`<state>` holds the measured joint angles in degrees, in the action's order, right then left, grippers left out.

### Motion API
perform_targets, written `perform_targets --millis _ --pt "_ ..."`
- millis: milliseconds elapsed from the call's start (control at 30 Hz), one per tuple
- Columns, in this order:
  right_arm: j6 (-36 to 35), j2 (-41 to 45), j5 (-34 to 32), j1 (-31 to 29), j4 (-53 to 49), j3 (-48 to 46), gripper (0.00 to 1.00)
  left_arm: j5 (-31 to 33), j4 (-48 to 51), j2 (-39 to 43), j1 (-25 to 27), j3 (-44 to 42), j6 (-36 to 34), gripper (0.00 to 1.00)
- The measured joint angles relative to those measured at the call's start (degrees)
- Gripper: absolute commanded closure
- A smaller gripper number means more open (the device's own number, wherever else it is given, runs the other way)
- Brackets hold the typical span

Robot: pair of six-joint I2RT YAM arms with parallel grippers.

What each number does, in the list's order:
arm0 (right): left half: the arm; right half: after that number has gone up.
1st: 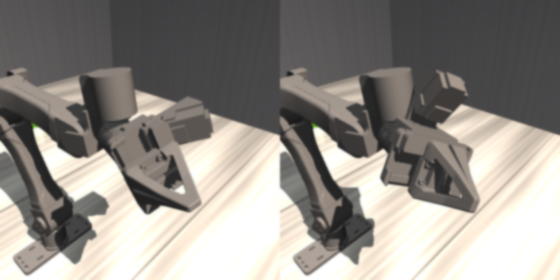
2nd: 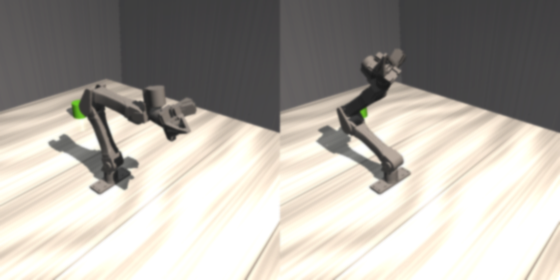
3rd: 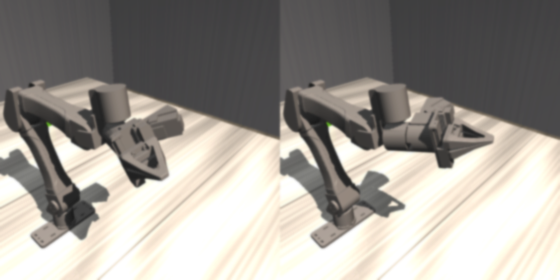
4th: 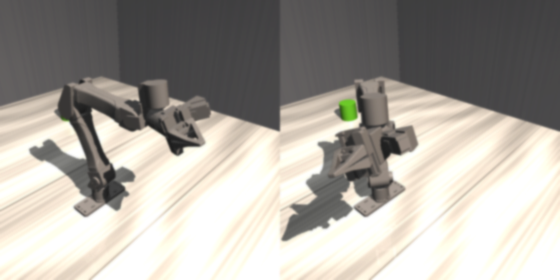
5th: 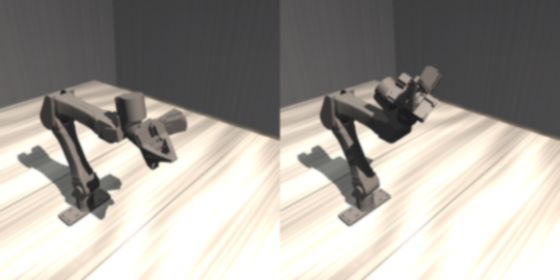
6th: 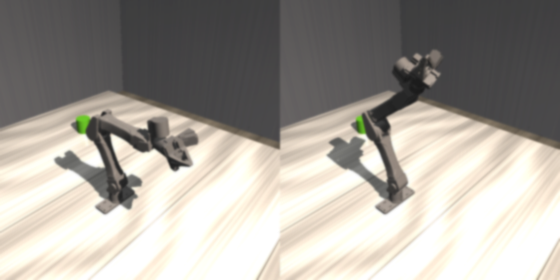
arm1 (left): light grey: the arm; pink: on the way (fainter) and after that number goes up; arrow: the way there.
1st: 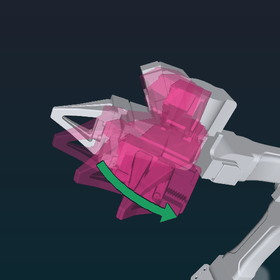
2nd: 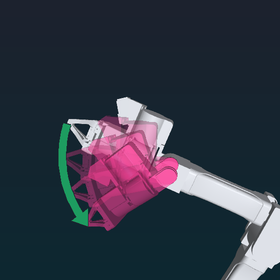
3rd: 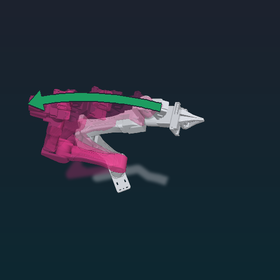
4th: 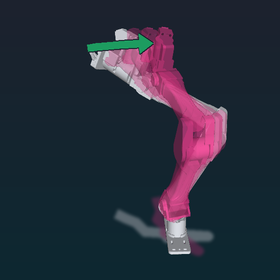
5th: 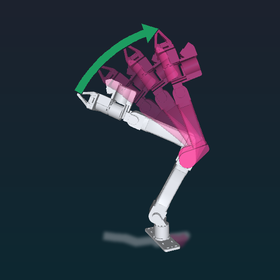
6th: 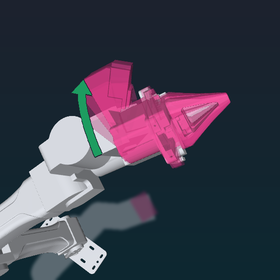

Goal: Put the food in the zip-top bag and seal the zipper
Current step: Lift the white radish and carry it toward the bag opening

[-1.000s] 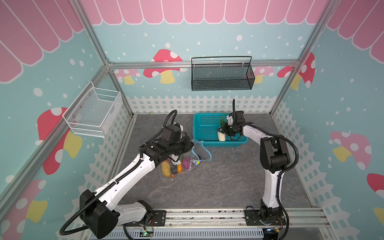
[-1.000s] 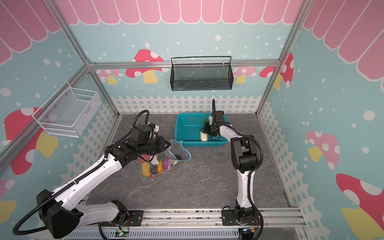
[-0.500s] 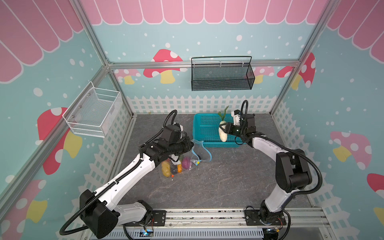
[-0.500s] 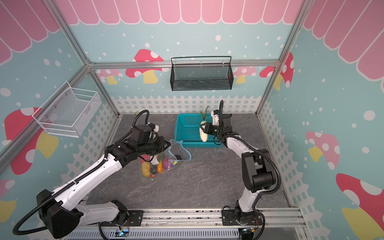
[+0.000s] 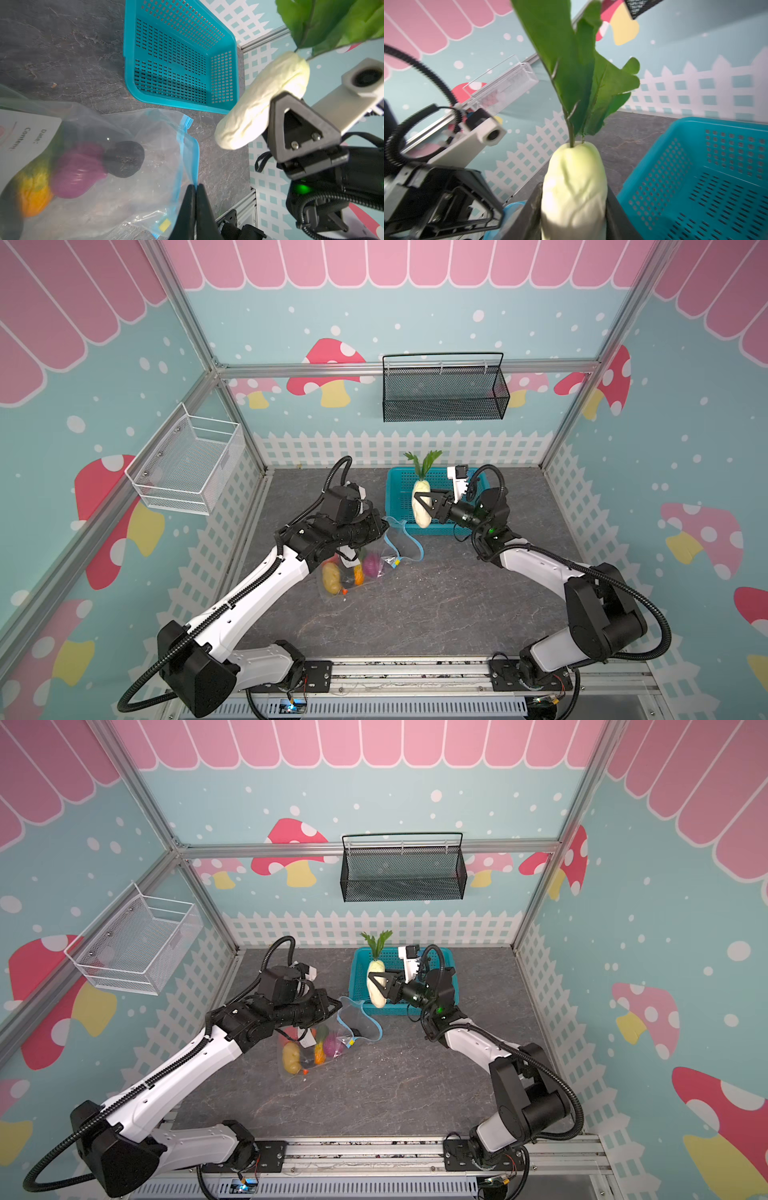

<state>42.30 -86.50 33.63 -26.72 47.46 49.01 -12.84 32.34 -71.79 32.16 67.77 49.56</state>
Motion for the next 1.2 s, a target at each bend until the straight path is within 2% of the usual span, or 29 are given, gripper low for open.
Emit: perform_targets --millis 267,500,833,1200 --pt "-1.0 1.9 -1.9 -4.9 9.1 -5.1 0.73 -0.4 0.0 0.0 -1.2 0.1 1.1 1.0" --pt "-5.7 0.7 -3.2 -7.8 14.4 -9.7 0.73 -1.0 -0.1 0.0 -1.4 0.1 1.7 1.0" --pt "-9.9 -5.1 -4.1 -8.4 21.4 -10.8 0.69 -1.4 -0.1 0.0 -1.4 0.1 2.4 1.0" --pt "-9.9 -9.7 -1.0 -9.0 25.9 -10.8 0.62 -1.3 0.0 2.1 -1.8 0.1 2.8 1.0"
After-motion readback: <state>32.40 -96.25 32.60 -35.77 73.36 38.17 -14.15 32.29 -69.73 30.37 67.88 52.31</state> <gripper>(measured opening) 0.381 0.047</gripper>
